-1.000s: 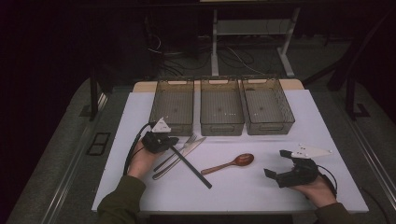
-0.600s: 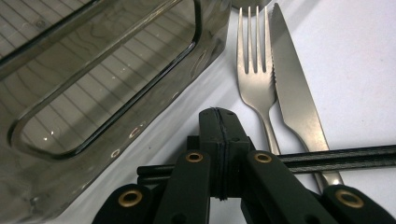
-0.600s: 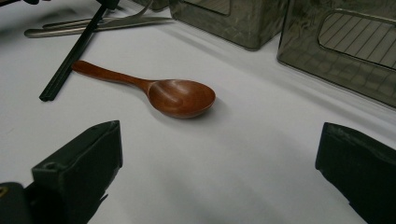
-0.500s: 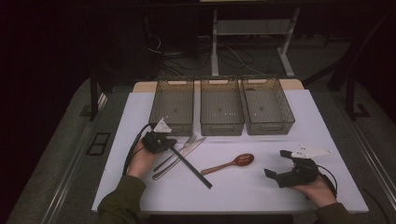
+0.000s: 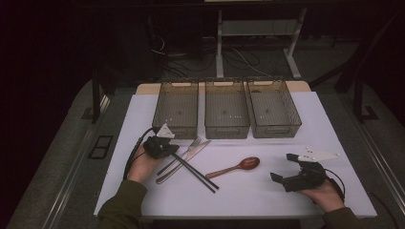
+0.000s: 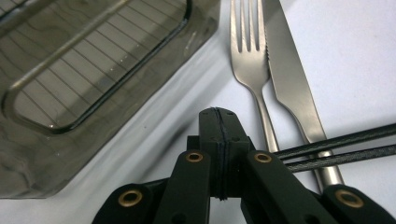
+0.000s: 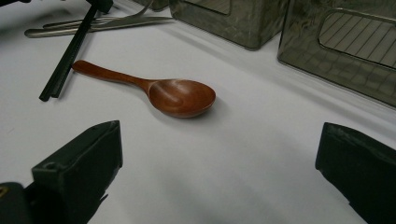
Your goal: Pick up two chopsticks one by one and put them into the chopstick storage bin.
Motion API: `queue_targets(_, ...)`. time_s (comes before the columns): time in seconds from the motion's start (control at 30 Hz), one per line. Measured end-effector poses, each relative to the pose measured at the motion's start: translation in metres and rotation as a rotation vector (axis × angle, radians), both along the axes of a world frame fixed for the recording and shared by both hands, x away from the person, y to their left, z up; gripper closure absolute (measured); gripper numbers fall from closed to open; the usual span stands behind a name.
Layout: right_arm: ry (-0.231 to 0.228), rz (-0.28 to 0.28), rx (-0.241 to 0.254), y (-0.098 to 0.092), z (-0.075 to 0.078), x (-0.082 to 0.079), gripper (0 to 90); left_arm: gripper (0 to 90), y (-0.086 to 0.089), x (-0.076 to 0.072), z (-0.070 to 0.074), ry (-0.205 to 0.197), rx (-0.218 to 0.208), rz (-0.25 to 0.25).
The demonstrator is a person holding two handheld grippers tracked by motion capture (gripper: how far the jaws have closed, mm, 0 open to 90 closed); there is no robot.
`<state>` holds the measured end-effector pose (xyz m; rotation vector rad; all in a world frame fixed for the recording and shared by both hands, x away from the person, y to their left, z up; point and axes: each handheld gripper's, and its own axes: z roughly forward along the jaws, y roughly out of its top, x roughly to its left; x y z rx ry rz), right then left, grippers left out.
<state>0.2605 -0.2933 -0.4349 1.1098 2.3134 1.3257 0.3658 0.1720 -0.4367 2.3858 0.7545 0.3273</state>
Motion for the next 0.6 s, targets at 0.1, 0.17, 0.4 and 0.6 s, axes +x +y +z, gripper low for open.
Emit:
queue_targets(0.1,0.000,0.000,0.000,0.000,0.000,0.000,0.2,88.8,0.000,-0.002,0.000,0.001,0.007,-0.001)
queue_targets(0.17,-0.001,-0.003,0.002,0.000,0.000,0.000,0.2,88.8,0.001,-0.004,0.001,0.002,0.021,-0.004)
queue_targets(0.4,-0.001,-0.001,0.001,0.000,0.000,0.000,0.2,88.8,0.007,-0.011,0.002,0.004,0.043,-0.002)
queue_targets(0.6,-0.002,-0.003,0.003,-0.001,0.000,0.000,0.2,88.8,0.013,-0.018,0.002,0.008,0.048,0.004)
